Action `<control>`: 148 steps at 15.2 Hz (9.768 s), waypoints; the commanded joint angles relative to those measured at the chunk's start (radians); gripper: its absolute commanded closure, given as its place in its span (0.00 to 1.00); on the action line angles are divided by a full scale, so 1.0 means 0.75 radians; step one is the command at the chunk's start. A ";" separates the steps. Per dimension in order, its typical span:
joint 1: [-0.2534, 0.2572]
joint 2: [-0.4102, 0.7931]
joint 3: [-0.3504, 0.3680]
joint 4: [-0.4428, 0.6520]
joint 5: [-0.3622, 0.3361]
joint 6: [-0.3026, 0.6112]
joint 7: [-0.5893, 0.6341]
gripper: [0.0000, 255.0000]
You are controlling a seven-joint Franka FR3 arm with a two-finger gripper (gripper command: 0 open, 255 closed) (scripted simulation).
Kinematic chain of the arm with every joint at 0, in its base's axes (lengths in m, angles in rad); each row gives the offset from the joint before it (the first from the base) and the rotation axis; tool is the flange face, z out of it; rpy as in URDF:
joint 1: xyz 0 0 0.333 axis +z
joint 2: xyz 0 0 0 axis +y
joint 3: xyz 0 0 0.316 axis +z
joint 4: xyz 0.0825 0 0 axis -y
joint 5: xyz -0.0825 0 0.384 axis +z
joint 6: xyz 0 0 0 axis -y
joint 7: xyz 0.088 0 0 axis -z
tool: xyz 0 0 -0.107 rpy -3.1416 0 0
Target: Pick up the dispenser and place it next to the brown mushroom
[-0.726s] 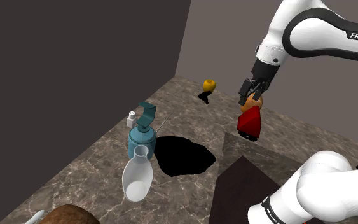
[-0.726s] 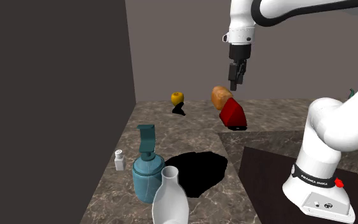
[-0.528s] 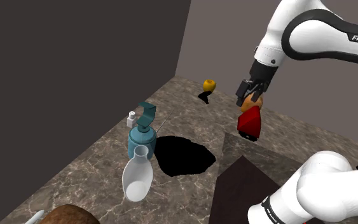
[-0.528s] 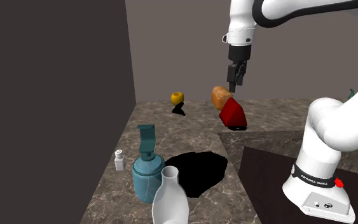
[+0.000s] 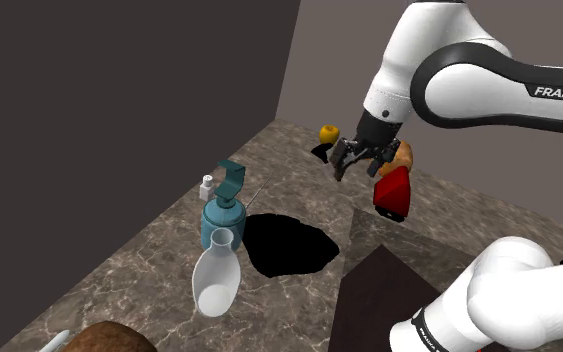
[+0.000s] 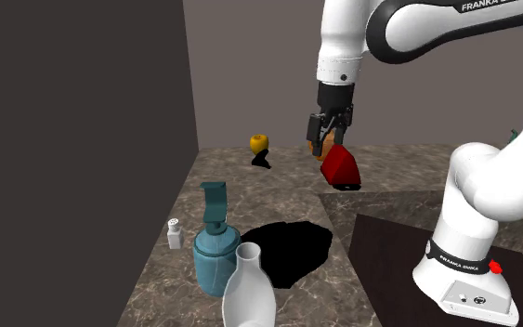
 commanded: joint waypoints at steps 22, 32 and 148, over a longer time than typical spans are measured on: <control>-0.154 1.206 0.782 0.808 -0.643 0.175 1.793 0.00; -0.105 1.345 0.725 0.824 -0.766 0.241 1.911 0.00; -1.007 1.421 -0.158 1.389 -0.252 0.360 -0.113 1.00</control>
